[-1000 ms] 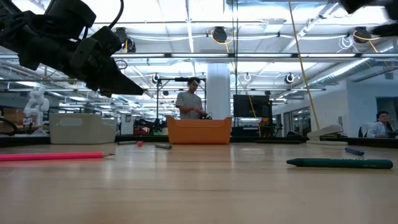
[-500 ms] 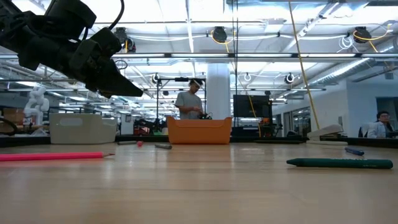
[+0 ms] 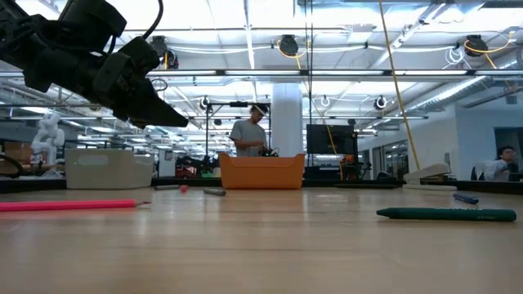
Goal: Sort crayons/erasers/pens/pencils in bins
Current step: Put the black pen into the bottom gray bin, then put the blue crayon into the top gray bin
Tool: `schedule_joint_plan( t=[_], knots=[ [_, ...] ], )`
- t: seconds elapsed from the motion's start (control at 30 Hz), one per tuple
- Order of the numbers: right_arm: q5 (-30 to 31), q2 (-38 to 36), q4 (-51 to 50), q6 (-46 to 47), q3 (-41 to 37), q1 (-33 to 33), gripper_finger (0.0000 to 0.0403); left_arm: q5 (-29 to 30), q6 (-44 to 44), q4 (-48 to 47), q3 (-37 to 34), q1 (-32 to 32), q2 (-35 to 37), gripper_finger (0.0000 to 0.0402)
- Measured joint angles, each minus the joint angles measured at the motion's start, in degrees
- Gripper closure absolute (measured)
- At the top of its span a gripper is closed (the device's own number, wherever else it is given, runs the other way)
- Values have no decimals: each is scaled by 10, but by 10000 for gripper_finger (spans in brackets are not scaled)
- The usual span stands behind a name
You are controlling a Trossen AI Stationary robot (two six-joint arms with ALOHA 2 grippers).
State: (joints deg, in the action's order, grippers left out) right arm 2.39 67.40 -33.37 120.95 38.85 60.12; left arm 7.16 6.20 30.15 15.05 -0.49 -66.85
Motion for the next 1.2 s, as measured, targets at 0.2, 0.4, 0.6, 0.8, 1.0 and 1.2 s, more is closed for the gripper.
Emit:
schedule_joint_plan(
  t=[0.2,0.4,0.6,0.8,1.0,1.2],
  knots=[
    [-57,-2,-10,-16,0,0,275,-3,0,-1,0,0,0,399],
    [-53,-39,-17,-38,4,-10,257,9,0,-10,0,0,0,398],
    [62,-89,-51,-127,38,-45,343,18,0,-18,0,0,0,394],
    [125,-104,-115,-188,46,-147,392,19,0,-17,0,0,0,399],
    [81,-42,-138,-204,46,-279,386,19,0,-17,0,0,0,392],
    [95,52,-126,-206,46,-353,384,19,3,-23,0,0,0,395]
  ],
)
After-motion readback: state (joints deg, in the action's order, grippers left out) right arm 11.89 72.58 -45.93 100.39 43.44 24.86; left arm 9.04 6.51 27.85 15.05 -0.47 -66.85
